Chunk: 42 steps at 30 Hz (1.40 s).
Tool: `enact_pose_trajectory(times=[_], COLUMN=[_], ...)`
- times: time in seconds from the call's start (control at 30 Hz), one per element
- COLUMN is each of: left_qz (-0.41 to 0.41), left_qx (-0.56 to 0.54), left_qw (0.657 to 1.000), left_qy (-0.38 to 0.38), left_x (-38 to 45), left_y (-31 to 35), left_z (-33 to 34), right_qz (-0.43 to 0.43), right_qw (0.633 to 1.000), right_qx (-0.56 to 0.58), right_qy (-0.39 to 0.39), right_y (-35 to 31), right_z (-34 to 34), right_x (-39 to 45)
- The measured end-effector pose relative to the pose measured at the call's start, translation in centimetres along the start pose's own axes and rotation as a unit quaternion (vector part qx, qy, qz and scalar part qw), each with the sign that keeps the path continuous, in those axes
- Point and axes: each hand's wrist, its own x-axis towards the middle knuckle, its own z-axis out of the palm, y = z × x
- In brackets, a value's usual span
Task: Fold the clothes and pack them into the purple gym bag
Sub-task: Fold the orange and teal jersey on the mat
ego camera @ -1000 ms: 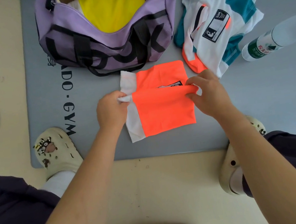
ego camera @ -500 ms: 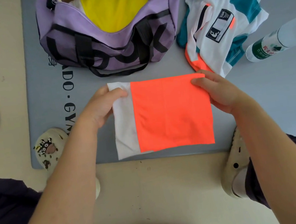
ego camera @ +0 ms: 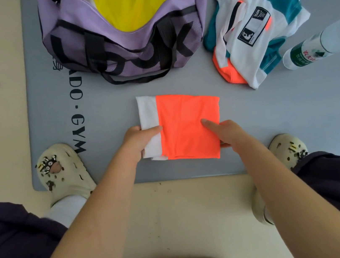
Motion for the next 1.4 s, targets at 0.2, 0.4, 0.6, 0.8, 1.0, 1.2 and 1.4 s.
enact_pose_trajectory(times=[0.2, 0.4, 0.6, 0.8, 1.0, 1.2, 1.4], left_qz=[0.023, 0.199, 0.343, 0.266, 0.301, 0.314, 0.354], left_qx=[-0.062, -0.093, -0.212, -0.078, -0.085, 0.209, 0.305], left_qw=[0.996, 0.972, 0.913, 0.959, 0.946, 0.904, 0.854], left_qy=[-0.066, -0.079, -0.066, 0.051, 0.081, 0.202, 0.229], left_x=[-1.5, -5.0, -6.1, -1.3, 3.3, 6.6, 6.5], left_y=[1.2, 9.3, 19.1, 23.3, 26.5, 24.7, 23.9], left_z=[-0.1, -1.7, -4.4, -6.7, -8.7, -9.4, -9.1], right_qz=[-0.047, -0.180, -0.345, -0.209, -0.198, -0.259, -0.301], right_qw=[0.974, 0.924, 0.843, 0.929, 0.911, 0.963, 0.935], right_qx=[0.220, 0.325, 0.393, 0.298, 0.348, 0.034, -0.147], right_qy=[-0.040, -0.085, -0.125, -0.065, -0.100, 0.066, 0.116], right_y=[-0.7, -7.9, -17.5, -25.6, -30.1, -29.7, -29.6], right_z=[-0.1, -4.8, -6.5, -2.9, -2.5, -2.0, -2.2], right_x=[-1.5, -5.7, -7.9, -4.8, -1.7, 1.2, 1.3])
